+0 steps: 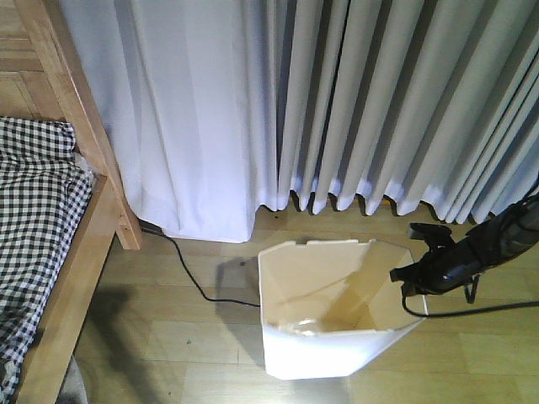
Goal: Move trash bin to bedside with robot
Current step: 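Lower the bin to the floor beside the bed with the right gripper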
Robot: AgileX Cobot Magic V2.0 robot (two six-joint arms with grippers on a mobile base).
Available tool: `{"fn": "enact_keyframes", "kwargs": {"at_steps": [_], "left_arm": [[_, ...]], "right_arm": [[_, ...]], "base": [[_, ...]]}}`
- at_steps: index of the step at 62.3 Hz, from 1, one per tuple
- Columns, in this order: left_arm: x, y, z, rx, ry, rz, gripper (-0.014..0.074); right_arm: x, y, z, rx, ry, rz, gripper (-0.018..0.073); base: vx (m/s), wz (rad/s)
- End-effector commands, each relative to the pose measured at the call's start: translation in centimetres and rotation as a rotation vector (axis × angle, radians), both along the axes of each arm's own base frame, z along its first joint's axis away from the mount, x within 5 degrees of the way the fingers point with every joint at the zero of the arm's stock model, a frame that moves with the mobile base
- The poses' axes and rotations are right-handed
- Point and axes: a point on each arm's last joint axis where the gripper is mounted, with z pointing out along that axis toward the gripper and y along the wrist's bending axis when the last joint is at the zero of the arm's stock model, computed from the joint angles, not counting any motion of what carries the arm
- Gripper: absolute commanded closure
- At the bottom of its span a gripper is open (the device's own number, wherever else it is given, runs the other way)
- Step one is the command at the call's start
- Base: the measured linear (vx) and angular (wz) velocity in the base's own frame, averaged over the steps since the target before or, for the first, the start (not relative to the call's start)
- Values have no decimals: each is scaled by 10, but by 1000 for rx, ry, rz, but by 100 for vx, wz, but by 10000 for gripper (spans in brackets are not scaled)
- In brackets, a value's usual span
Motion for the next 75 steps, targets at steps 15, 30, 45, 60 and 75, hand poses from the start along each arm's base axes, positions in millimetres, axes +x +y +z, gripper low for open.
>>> {"fn": "enact_keyframes", "kwargs": {"at_steps": [15, 30, 45, 60, 75], "left_arm": [[2, 0, 5, -6, -59, -3, 603], [2, 0, 5, -6, -59, -3, 603], [2, 0, 5, -6, -59, -3, 603], [2, 0, 5, -6, -59, -3, 603], [2, 0, 5, -6, -59, -3, 603]], "right_arm": [[41, 3, -9, 148, -29, -99, 561], [52, 5, -28, 195, -22, -97, 561], [64, 3, -39, 184, -54, -96, 561], [75, 19, -52, 145, -80, -8, 561], [83, 35, -69, 140, -48, -18, 559]], "base": [[0, 0], [0, 0], [0, 0], [0, 0], [0, 0]]}}
